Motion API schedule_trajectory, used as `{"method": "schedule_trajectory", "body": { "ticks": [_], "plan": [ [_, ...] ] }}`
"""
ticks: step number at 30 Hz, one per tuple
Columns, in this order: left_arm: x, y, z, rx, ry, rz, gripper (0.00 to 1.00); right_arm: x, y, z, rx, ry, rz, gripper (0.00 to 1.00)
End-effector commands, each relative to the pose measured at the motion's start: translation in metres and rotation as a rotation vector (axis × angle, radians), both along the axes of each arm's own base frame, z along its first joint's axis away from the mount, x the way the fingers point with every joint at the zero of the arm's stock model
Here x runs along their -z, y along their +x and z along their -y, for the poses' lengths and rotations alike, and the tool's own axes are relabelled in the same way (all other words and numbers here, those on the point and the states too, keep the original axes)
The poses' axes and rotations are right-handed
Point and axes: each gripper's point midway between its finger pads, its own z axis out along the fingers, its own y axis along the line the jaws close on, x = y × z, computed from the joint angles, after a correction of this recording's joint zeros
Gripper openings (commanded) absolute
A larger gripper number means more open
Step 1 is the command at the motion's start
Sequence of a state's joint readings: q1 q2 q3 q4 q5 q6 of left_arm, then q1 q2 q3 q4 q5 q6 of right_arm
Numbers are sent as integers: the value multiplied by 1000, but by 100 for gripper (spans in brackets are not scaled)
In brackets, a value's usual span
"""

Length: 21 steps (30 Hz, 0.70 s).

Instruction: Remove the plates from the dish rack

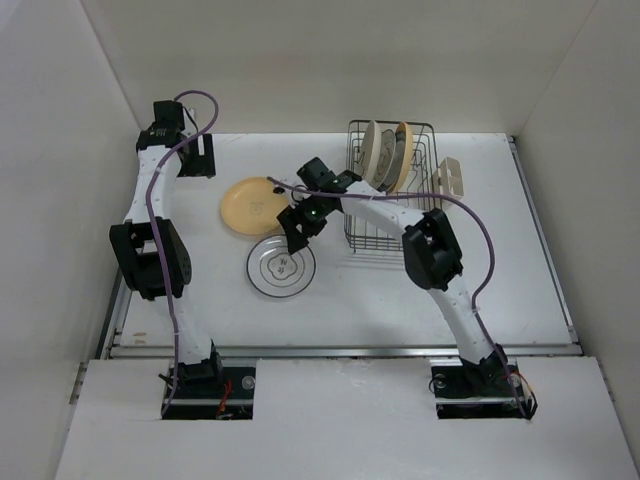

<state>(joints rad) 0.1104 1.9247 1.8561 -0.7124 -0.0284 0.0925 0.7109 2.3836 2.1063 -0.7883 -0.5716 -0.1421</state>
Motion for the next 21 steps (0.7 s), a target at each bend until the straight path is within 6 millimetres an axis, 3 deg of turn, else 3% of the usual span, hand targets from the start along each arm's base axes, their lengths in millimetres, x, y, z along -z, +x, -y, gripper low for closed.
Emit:
{"method": "schedule_trajectory", "body": {
  "ticks": [1,3,5,7,8,9,11,12,14,15,16,19,21],
  "plan": [
    [-39,-4,2,3,6,64,84,-74,35,11,136,-28,264,79],
    [-50,-3,6,22,16,88,84,-119,43,19,214,7,359,100],
    [-62,-3,7,36,19,111,84,-149,66,36,350,-17,484,100],
    [-70,-2,7,36,21,127,84,-204,80,57,525,18,602,100],
    [-73,-3,7,44,28,126,85,-229,99,78,687,8,702,100],
    [-73,-3,7,44,28,126,85,-260,102,99,779,41,746,100],
    [-84,-4,7,67,39,145,85,-288,112,130,956,78,762,100],
    [-82,-6,8,67,37,135,85,-302,127,167,1100,64,794,100],
    [-86,-5,7,74,44,143,85,-302,137,203,1257,36,778,100],
    [-86,-5,11,83,44,143,85,-298,145,236,1340,-27,777,100],
    [-84,-7,12,83,42,132,85,-279,155,245,1369,-89,755,98],
    [-89,-7,17,112,48,140,85,-256,167,274,1460,-213,744,90],
    [-84,-10,15,113,58,120,85,-239,175,281,1498,-249,734,84]
  ]
}}
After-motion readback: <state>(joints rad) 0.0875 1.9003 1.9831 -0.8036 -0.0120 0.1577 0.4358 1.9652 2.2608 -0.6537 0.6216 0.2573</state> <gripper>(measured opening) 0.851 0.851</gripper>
